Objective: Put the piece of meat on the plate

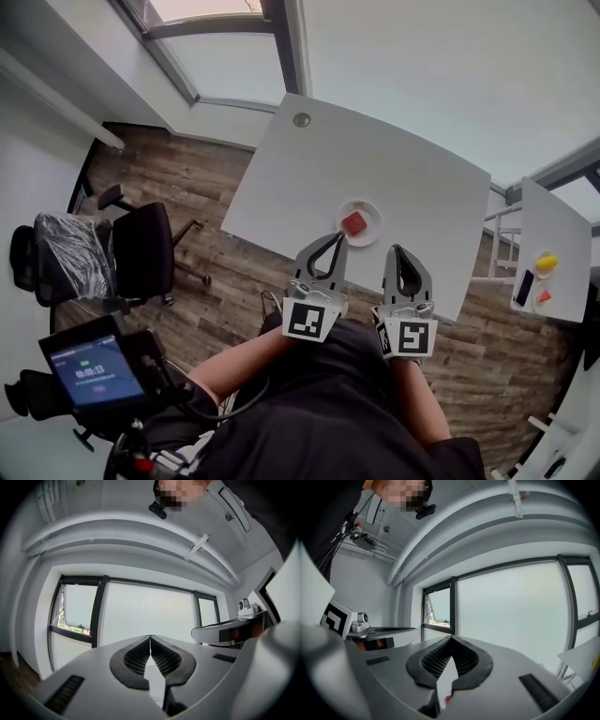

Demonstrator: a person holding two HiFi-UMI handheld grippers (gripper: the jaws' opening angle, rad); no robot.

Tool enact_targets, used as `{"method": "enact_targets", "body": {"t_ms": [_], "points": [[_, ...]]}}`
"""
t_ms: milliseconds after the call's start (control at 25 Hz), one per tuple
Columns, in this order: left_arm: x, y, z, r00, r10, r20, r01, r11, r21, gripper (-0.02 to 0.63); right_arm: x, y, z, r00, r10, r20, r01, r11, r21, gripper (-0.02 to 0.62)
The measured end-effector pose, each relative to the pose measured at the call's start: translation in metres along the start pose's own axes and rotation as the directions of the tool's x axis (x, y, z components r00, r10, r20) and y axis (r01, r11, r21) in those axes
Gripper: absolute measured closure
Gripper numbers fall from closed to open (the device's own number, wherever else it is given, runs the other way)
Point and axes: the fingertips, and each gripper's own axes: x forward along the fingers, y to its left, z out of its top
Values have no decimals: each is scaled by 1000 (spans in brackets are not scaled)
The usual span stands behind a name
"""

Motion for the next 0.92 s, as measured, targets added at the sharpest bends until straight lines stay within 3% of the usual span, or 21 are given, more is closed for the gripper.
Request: {"method": "enact_targets", "body": {"t_ms": [920], "points": [[-9, -6, -1, 1000, -24, -2, 24, 999, -27, 600, -1, 12, 4, 1000, 23, -4, -23, 1000, -18, 591]]}}
